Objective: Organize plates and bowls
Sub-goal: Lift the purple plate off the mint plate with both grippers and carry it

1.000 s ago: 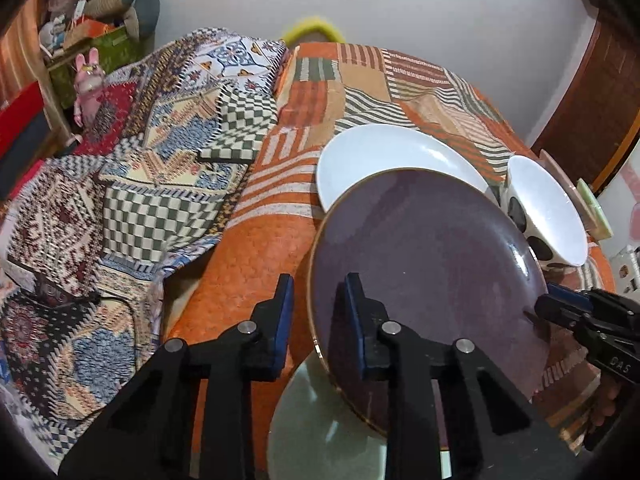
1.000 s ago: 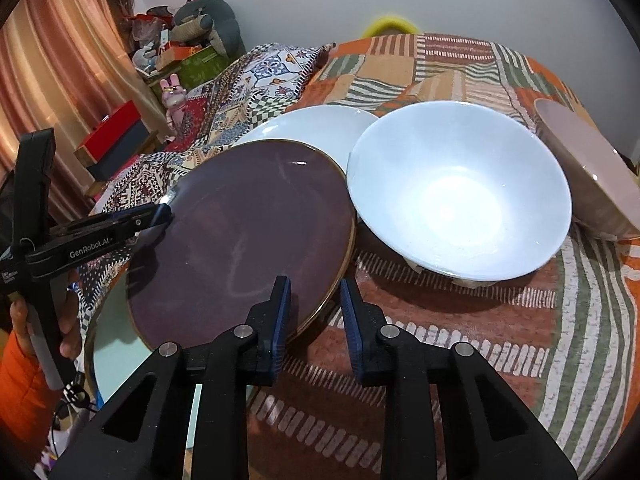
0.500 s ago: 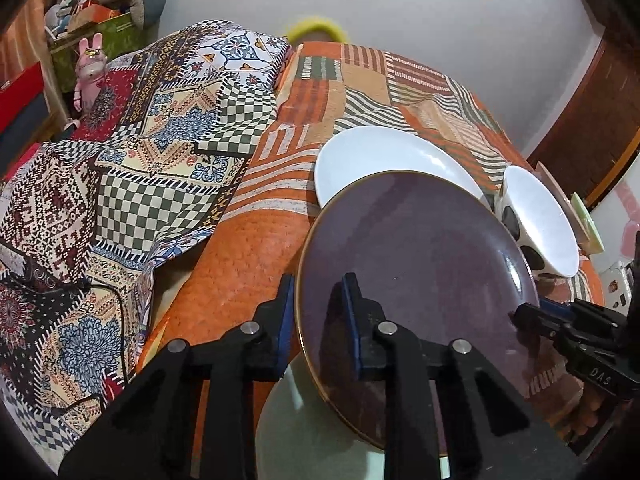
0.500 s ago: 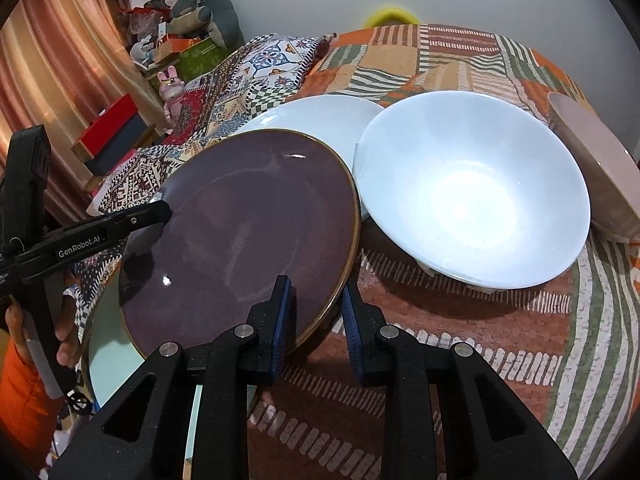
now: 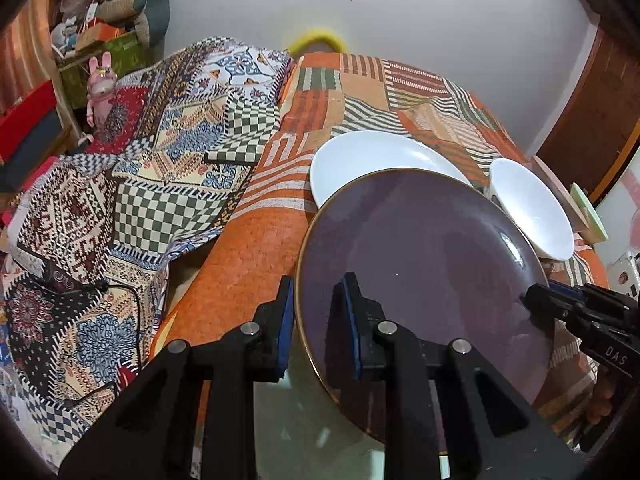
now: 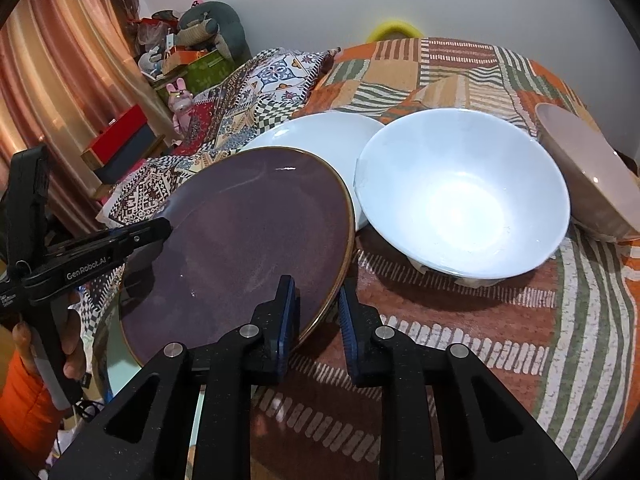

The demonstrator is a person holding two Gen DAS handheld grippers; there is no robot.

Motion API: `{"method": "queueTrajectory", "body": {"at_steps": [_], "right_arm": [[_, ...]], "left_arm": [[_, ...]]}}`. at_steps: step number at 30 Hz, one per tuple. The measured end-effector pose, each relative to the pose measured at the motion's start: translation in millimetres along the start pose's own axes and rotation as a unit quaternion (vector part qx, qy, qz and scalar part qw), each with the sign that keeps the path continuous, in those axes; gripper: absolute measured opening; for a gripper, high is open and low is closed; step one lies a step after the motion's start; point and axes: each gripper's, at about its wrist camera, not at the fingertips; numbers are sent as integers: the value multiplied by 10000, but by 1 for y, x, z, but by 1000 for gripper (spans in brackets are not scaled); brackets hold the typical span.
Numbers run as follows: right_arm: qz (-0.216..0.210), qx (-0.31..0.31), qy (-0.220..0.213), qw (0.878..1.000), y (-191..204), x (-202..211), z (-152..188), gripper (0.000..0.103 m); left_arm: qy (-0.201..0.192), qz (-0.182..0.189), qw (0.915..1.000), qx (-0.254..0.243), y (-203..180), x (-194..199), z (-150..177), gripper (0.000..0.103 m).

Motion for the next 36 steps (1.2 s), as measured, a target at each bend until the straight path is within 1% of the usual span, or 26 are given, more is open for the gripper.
{"method": "queueTrajectory", "body": {"at_steps": [6, 14, 20, 28, 31, 36], "right_arm": [[-46, 49, -206, 9998, 5, 21, 0, 19], [-40, 100, -547, 9984, 10, 60, 1, 19], [59, -8, -804, 9967, 2, 92, 10, 19], [185, -191, -1114, 9934, -18, 133, 31, 19], [261, -296, -1187, 9921, -30, 148, 41, 19], [478, -468, -1336, 9888, -48, 172, 58, 20]], "left_arm": [[-226, -51, 9997, -55, -7, 29, -1, 22], [-494, 27, 9985, -227, -29, 69, -5, 22], [-656, 115, 9968, -443, -57, 95, -3, 23], [-791, 257, 9933, -803, -107, 122, 4, 23], [-801, 336, 9918, -940, -127, 127, 8, 23], [-730, 567, 9885, -1197, -161, 131, 18, 23]]}}
Point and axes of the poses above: each gripper's, at about its wrist camera, not at the fingertips, and x roughly against the way its jaws point, y to its left, z to its underside, and after that the axes turned 8 degrees about -z, right-handed
